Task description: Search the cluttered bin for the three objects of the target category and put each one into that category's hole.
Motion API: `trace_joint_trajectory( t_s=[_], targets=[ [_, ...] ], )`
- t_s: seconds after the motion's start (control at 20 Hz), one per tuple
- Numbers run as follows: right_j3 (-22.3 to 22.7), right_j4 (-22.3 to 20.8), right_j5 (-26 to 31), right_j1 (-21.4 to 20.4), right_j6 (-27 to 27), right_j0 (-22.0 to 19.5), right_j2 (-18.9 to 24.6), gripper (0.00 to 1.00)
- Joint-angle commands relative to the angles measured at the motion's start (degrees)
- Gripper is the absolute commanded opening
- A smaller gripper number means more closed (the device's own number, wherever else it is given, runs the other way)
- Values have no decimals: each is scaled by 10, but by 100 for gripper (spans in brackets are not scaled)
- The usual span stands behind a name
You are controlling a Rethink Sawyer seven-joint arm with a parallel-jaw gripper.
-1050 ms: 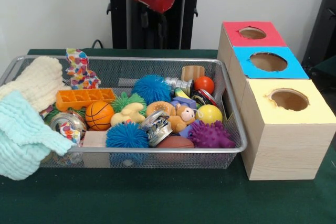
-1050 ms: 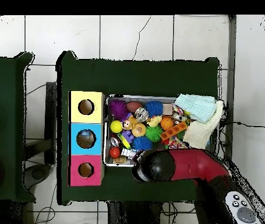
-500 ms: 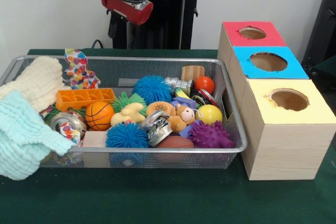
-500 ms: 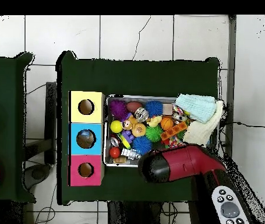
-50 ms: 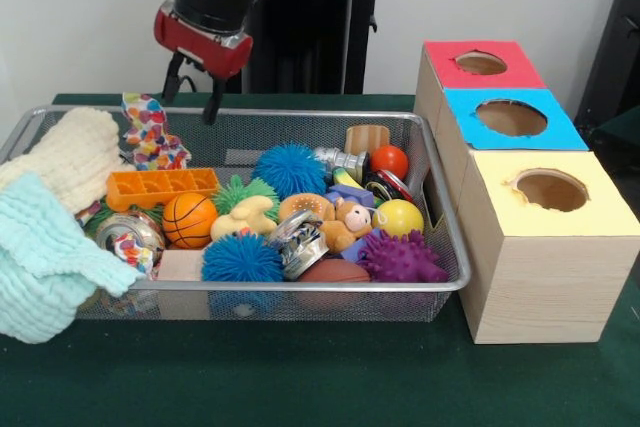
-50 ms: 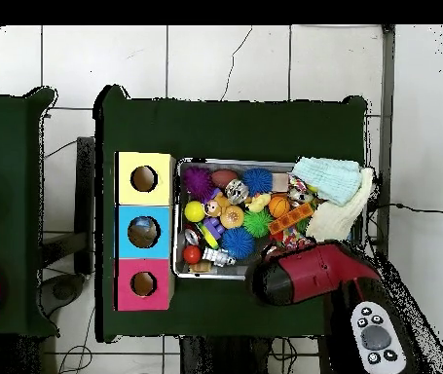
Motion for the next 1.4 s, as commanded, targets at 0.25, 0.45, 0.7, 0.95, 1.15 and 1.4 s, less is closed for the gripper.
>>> trace_joint_trajectory(
  t_s=[0.25, 0.45, 0.7, 0.95, 1.15, 1.4],
  targets=[
    [-94, -10, -107, 124, 98, 13, -75, 100],
    [-83, 31, -102, 117, 55, -12, -51, 100],
    [-83, 47, -102, 125, 27, -32, -36, 100],
    [-101, 60, -56, 145, 6, -35, -36, 100],
    [-136, 80, 37, 168, -36, -34, -33, 100],
    [-219, 64, 8, 260, -69, -67, -3, 100]
  ],
)
